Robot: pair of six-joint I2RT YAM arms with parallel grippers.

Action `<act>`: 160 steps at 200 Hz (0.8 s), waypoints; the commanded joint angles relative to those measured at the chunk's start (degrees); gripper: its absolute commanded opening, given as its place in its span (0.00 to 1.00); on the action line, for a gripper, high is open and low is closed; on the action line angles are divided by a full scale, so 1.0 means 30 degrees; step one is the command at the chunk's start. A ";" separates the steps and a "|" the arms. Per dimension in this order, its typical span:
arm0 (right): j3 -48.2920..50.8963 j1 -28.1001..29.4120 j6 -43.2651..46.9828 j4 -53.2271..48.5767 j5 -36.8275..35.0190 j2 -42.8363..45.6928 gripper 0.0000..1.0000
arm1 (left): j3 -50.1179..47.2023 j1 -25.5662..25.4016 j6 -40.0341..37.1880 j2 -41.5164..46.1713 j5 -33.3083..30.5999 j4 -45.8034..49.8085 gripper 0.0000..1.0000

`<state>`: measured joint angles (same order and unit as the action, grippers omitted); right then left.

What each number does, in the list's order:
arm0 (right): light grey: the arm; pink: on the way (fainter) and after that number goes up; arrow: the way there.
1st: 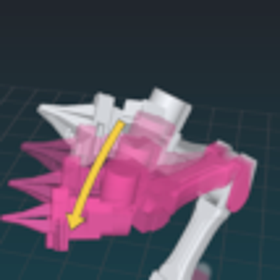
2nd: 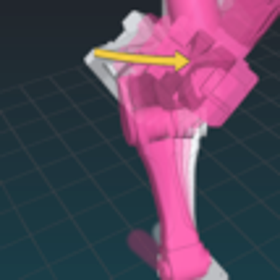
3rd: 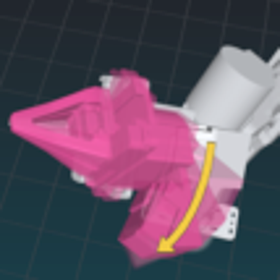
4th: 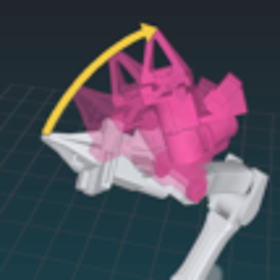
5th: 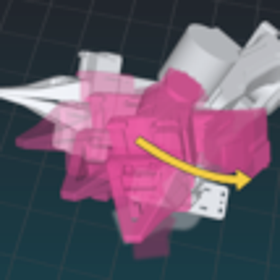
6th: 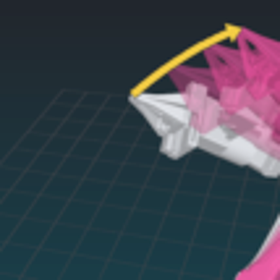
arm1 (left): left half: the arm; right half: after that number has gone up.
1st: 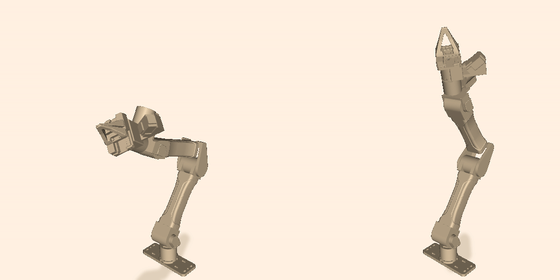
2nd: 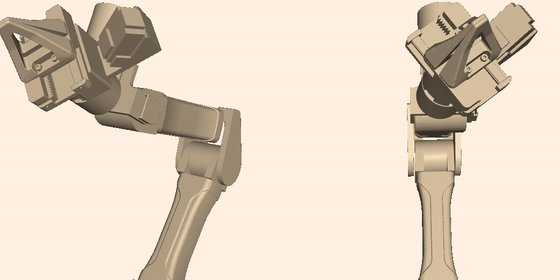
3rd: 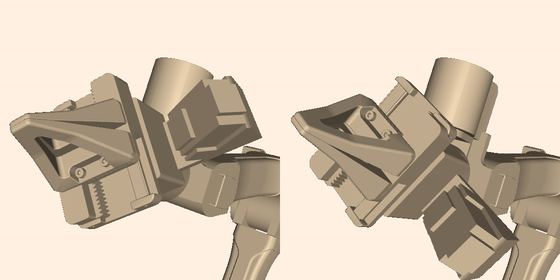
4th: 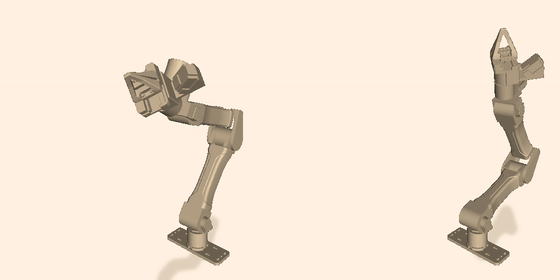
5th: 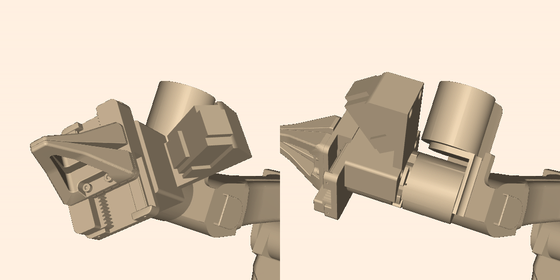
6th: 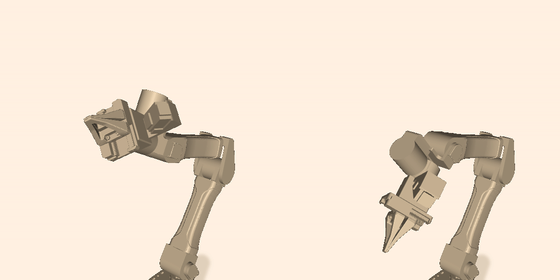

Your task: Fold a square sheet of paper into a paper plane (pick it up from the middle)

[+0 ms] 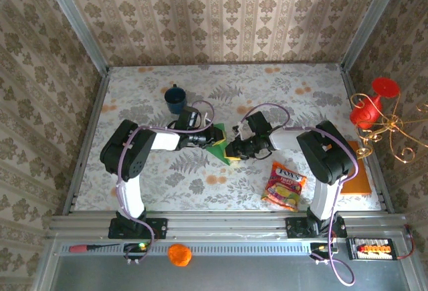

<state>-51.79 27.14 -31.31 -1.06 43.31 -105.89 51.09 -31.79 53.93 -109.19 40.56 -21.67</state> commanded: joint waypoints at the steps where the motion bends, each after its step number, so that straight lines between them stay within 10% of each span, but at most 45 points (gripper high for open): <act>1: 0.0213 -0.0106 0.0575 -0.1061 -0.0676 0.0466 0.26 | 0.0547 0.0021 -0.0546 -0.0310 -0.0247 0.0599 0.15; 160: -0.0549 0.0740 0.1963 -0.3481 -0.3306 -0.0768 0.21 | 0.0808 0.0021 -0.0603 -0.0518 -0.0291 0.0894 0.15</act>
<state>-53.36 28.93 -26.72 -7.90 36.56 -105.86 52.18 -31.79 53.78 -109.82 40.05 -19.70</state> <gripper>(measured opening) 0.220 0.148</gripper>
